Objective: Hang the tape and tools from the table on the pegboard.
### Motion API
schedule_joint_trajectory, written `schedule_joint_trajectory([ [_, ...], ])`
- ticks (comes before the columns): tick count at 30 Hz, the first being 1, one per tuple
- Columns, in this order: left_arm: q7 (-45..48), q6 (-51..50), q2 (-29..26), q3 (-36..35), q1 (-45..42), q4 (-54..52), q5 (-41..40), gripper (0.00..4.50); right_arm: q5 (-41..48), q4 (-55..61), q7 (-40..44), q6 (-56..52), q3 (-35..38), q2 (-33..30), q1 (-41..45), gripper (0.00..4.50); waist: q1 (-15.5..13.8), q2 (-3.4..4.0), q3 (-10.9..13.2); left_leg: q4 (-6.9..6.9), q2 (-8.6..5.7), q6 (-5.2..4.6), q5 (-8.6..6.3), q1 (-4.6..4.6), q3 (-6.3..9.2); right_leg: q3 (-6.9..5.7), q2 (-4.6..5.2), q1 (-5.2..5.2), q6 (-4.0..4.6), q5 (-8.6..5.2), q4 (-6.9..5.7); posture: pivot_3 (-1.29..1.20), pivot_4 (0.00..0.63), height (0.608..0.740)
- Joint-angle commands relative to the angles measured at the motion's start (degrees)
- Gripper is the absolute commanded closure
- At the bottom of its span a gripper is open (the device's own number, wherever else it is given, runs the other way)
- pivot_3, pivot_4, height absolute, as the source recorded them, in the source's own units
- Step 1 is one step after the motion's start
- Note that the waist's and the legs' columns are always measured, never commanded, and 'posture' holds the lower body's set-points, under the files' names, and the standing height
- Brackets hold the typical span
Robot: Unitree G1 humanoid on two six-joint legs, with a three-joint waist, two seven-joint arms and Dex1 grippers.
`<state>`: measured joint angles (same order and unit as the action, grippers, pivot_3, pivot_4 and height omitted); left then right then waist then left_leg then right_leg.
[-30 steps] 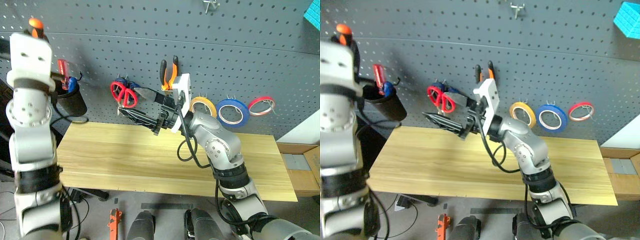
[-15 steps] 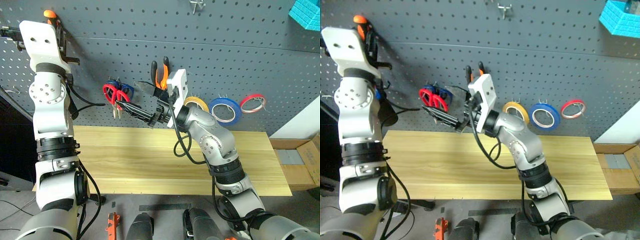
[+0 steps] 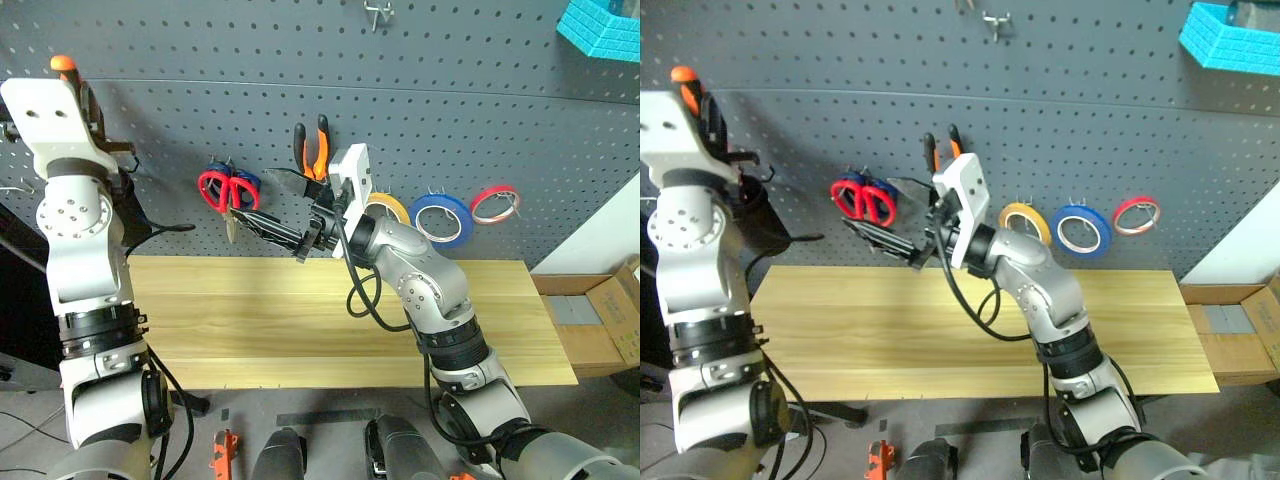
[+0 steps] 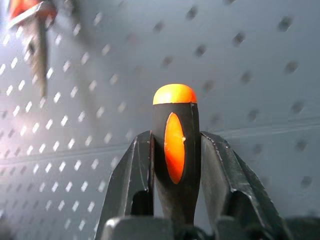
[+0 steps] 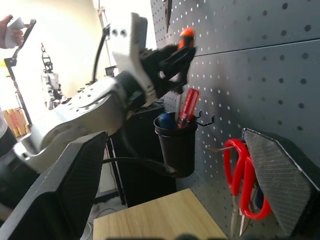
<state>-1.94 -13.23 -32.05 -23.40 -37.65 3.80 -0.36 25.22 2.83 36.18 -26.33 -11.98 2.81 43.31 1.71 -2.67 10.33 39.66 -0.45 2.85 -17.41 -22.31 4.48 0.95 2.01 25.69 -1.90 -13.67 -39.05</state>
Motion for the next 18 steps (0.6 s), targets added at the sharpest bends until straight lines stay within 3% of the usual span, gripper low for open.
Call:
schedule_joint_trajectory([
  [1, -2.5, -2.7, 0.4, -2.9, 1.3, -6.2, -0.7, 3.56, -0.1, 0.9, 0.4, 1.8, 0.5, 0.1, 0.3, 0.0, -0.2, -0.03, 0.0, 0.02, 0.0, 0.0, 0.0, 0.0, 0.02, -0.01, 0.0, -0.01, 0.01, 0.01, -0.02, 0.09, 0.112, 0.74],
  [18, -3.3, -7.2, 1.6, -2.4, 2.0, -2.5, -2.4, 3.56, -0.6, 0.2, 0.1, 2.4, 0.4, -0.3, 0.4, 0.0, -0.6, -0.09, -0.1, 0.14, 0.01, -0.01, 0.0, 0.2, 0.03, -0.01, -0.05, -0.17, 0.08, 0.07, -0.03, 0.09, 0.115, 0.74],
])
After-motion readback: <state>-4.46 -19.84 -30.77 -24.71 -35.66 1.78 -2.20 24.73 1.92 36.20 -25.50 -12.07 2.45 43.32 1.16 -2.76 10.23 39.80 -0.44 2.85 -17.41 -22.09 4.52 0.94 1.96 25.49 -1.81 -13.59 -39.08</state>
